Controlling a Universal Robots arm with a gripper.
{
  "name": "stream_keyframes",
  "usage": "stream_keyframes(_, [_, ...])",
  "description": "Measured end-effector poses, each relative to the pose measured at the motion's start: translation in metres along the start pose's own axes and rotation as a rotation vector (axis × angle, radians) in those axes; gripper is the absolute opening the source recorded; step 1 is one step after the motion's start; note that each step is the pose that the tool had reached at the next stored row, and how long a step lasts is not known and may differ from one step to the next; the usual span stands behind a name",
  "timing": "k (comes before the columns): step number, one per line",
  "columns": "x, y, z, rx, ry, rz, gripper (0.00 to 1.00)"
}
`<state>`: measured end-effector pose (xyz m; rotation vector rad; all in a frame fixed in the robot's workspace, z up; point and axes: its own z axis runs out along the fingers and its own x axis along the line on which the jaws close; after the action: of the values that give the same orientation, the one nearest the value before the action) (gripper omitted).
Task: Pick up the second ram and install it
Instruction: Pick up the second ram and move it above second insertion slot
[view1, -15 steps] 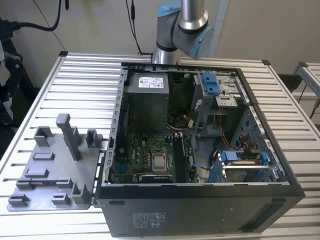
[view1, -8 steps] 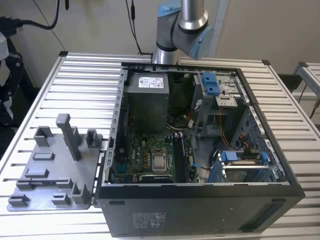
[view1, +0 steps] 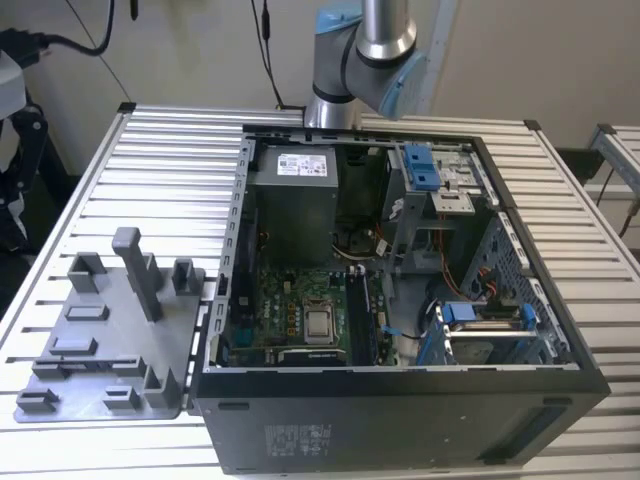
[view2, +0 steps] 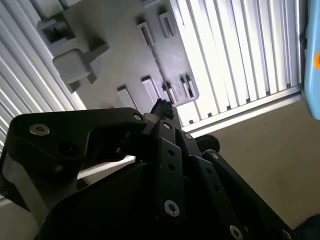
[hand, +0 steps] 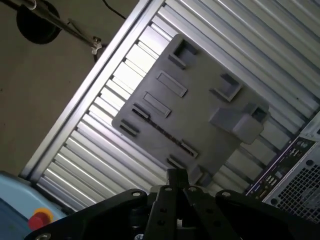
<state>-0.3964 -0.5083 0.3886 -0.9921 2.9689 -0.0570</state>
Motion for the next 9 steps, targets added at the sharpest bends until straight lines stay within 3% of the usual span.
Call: stream_keyframes(9, [-0.0002,0.0004,0.0001,0.0006,-0.0047,-0.126,0.11])
